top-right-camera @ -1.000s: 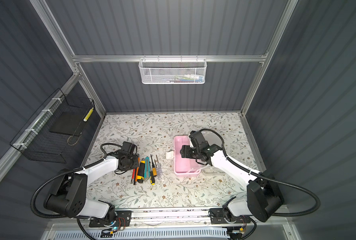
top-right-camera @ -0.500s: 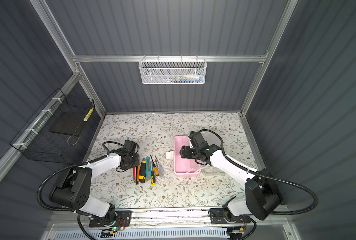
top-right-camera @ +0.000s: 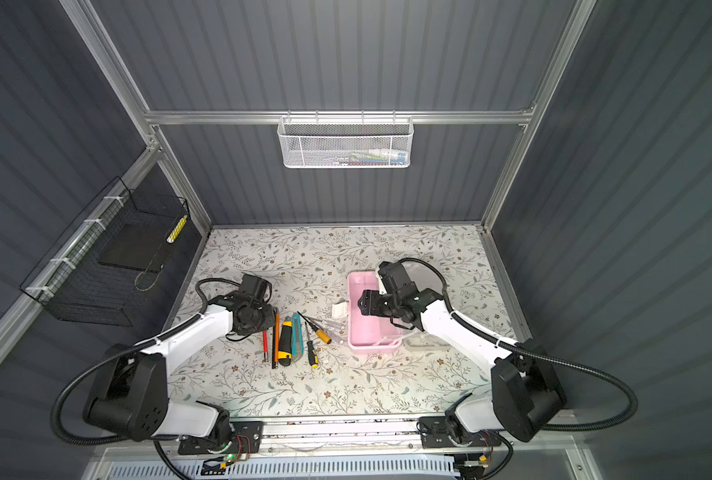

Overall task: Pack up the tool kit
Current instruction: 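Lift the red hex key with the left gripper and lower it into the pink box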

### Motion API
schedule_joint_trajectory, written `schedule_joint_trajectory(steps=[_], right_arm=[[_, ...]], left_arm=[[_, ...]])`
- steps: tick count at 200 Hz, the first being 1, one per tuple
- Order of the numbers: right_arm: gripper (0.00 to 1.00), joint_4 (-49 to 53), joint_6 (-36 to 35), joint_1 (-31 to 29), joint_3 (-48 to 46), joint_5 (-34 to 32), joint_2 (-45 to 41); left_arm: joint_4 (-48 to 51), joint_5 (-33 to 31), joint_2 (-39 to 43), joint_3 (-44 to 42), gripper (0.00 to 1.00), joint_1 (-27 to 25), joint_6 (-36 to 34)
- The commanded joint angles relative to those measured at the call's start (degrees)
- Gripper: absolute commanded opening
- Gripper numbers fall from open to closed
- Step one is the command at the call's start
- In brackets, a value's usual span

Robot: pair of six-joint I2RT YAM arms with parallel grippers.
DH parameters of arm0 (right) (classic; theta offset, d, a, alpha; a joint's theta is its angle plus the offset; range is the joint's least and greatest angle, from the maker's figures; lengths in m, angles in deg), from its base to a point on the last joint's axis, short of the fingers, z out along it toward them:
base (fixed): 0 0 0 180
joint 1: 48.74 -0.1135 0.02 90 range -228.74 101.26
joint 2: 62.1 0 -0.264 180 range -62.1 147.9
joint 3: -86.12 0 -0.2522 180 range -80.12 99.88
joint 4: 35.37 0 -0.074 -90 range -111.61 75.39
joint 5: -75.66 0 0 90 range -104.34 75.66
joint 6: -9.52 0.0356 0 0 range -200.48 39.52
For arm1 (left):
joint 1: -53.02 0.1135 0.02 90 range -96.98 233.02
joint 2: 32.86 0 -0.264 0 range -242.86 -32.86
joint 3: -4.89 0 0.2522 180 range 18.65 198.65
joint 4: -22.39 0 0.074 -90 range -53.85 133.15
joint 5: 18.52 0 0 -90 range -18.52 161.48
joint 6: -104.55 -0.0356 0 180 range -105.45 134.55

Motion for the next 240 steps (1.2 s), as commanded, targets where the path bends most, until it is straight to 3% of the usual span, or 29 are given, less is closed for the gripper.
schedule_joint_trajectory(steps=[1, 39, 57, 107, 176, 240], right_arm=[[0.71, -1.0, 1.4, 1.0, -0.3, 1.6, -3.2], [0.71, -2.0, 4.3, 4.4, -2.0, 2.0, -8.4], [0.71, -1.8, 5.1, 6.8, -2.5, 3.6, -10.3], [0.71, 1.2, 5.3, 9.5, -4.0, 1.9, -16.8], [0.71, 1.3, 6.5, 9.8, -8.4, 0.6, -22.6], [0.71, 0.2, 7.3, 9.9, -12.2, -0.7, -26.4]], left_arm=[[2.5, 2.3, 5.6, 7.3, 0.00, -2.2, 1.3], [-5.9, 7.4, 5.3, 13.9, 0.00, -11.1, 8.2], [-13.8, 9.8, 1.1, 15.7, 0.00, -15.4, 11.9], [-22.4, 10.5, -13.1, 22.7, 0.00, -23.1, 16.4], [-26.9, 11.0, -25.3, 27.4, 0.00, -27.8, 21.6], [-22.9, 11.2, -32.6, 31.9, 0.00, -28.6, 25.1]])
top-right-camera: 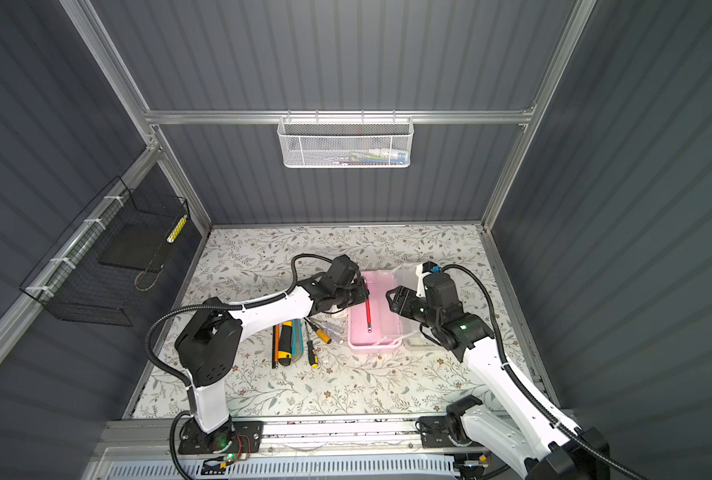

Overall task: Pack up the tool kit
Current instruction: 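Lift the red hex key with the left gripper and lower it into the pink box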

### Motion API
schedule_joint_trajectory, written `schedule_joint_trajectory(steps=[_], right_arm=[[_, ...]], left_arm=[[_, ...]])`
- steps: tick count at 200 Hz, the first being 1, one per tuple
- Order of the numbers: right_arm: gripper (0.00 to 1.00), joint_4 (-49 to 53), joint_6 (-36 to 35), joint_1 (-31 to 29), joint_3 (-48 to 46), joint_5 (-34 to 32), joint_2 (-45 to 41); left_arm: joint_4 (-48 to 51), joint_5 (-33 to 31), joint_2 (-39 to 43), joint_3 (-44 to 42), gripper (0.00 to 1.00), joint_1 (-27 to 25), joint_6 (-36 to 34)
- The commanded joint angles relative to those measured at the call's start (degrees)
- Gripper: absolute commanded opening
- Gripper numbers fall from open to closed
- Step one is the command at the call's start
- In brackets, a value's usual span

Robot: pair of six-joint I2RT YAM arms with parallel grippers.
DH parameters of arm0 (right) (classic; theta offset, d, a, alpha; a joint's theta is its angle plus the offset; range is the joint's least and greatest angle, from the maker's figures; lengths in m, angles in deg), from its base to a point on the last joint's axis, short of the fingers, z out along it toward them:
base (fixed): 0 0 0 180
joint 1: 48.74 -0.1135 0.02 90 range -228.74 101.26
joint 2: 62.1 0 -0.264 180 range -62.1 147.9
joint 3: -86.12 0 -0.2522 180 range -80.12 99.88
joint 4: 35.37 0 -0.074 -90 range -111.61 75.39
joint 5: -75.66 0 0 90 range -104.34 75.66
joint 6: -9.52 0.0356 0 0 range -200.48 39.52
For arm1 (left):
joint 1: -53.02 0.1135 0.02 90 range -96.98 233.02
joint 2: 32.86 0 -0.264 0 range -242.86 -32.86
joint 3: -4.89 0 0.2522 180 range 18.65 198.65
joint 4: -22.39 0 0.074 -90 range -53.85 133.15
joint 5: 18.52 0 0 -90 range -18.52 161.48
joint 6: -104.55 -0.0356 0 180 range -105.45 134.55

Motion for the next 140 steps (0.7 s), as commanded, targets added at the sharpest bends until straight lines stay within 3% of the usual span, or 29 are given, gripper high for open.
schedule_joint_trajectory(steps=[1, 113, 140], right_arm=[[0.71, -0.4, 1.1, 0.3, -1.9, -1.1, -1.9], [0.72, -2.0, 1.0, 0.2, -3.0, -0.8, -0.8], [0.73, -2.5, 1.1, 0.2, -3.0, -0.2, 0.1]], left_arm=[[1.0, 0.6, -1.8, 3.5, 0.00, -0.3, 2.3], [5.3, 3.2, -10.0, 9.8, 0.00, -1.4, -0.4], [4.9, 3.7, -10.1, 9.6, 0.20, -1.4, -0.7]])
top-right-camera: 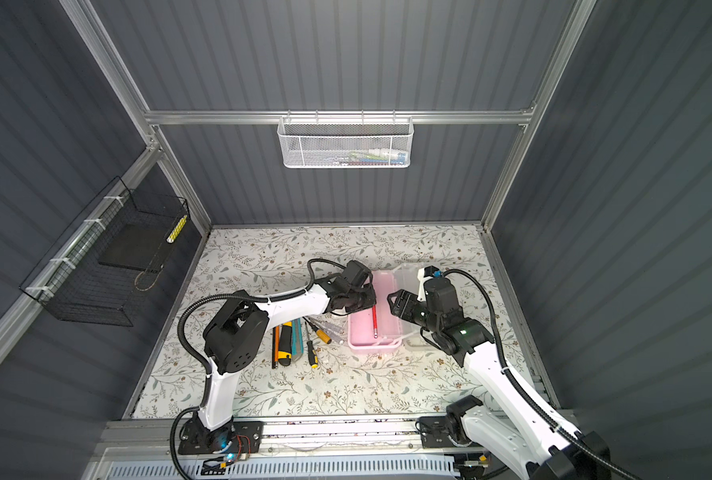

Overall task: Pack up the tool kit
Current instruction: 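Lift the red hex key with the left gripper and lower it into the pink box, then release the red hex key and move the left gripper back to the tools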

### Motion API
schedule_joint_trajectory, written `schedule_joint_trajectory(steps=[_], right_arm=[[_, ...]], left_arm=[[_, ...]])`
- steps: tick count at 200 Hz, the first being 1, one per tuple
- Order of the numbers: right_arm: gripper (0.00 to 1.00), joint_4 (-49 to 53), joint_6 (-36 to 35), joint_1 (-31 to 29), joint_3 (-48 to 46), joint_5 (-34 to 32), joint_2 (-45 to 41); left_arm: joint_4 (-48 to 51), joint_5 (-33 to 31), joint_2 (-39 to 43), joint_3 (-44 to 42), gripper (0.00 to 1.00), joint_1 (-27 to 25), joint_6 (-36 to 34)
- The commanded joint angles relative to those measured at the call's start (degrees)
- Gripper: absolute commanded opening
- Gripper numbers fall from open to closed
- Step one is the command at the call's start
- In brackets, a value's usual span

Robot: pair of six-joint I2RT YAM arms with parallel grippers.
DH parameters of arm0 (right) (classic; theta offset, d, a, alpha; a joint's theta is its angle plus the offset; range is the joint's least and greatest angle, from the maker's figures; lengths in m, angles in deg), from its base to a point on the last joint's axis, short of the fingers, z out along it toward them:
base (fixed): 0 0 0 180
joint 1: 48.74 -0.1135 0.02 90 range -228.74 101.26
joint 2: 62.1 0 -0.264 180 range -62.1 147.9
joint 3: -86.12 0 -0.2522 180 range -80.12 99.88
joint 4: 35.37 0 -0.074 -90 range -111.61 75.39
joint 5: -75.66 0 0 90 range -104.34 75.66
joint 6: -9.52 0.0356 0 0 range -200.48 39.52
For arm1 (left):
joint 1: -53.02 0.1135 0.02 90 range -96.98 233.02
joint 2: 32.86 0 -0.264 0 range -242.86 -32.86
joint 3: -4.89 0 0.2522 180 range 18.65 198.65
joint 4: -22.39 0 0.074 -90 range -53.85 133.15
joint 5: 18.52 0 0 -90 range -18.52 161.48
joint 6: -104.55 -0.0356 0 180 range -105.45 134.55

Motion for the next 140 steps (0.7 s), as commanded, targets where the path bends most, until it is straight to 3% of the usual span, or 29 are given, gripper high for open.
schedule_joint_trajectory(steps=[1, 86, 140], right_arm=[[0.73, -1.1, 0.2, 0.2, -0.5, 0.4, 0.8], [0.74, -0.1, -1.2, 0.1, 1.8, 1.2, 1.6], [0.73, 2.6, -3.3, 0.0, 6.2, 1.8, 1.2]], left_arm=[[0.6, 1.1, -0.5, 1.8, 0.21, -0.3, -1.1], [0.8, -1.8, 3.2, 1.7, 0.48, -0.3, -5.1], [1.9, -7.2, 10.2, 1.0, 0.63, -0.2, -10.2]])
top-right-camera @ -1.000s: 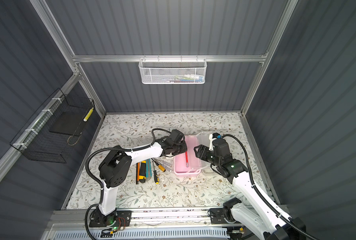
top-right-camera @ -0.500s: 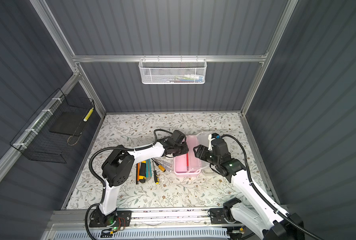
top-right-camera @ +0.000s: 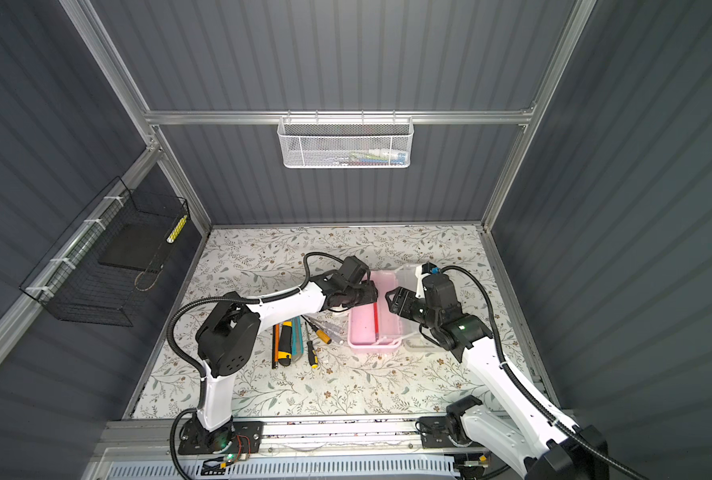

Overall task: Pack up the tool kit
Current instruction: 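Release the red hex key and move the left gripper back to the tools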

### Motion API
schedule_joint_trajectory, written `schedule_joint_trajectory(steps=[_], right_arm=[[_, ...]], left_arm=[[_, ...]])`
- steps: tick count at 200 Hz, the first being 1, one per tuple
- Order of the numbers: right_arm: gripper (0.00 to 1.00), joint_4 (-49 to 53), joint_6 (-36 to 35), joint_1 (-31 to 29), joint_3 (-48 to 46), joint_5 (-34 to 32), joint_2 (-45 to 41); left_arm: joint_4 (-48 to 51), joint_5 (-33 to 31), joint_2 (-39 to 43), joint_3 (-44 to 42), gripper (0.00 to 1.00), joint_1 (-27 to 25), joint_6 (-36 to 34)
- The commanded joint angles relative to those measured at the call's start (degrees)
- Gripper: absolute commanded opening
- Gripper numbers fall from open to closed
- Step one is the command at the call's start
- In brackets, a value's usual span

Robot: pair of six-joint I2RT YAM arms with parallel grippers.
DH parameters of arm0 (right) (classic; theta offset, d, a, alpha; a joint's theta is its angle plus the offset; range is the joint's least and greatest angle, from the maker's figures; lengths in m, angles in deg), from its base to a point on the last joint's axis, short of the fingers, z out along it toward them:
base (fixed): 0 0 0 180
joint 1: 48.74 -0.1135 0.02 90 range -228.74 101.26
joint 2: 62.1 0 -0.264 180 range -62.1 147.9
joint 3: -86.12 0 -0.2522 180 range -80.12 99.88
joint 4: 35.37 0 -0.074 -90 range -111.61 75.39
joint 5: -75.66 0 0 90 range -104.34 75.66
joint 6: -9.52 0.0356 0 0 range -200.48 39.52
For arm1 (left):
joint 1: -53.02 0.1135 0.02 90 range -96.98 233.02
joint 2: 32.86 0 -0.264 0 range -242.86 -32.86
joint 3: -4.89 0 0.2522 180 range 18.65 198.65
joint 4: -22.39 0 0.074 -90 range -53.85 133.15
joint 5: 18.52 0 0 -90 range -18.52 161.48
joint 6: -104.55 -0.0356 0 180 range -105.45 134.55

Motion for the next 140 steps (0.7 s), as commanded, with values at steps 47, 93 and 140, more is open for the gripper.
schedule_joint_trajectory(steps=[47, 93, 140], right_arm=[[0.73, 4.0, -3.4, -0.3, 6.8, 1.0, -2.3], [0.73, 11.0, -5.4, -3.6, 10.1, -3.4, -2.2], [0.72, 13.9, -3.8, -14.0, 10.0, -13.3, -2.2]], left_arm=[[0.0, -6.6, 14.7, -2.7, 0.69, 0.1, -8.0], [2.7, -14.8, 25.1, -13.0, 0.66, 0.1, -14.3], [7.8, -21.0, 34.6, -22.1, 0.69, 2.2, -17.2]])
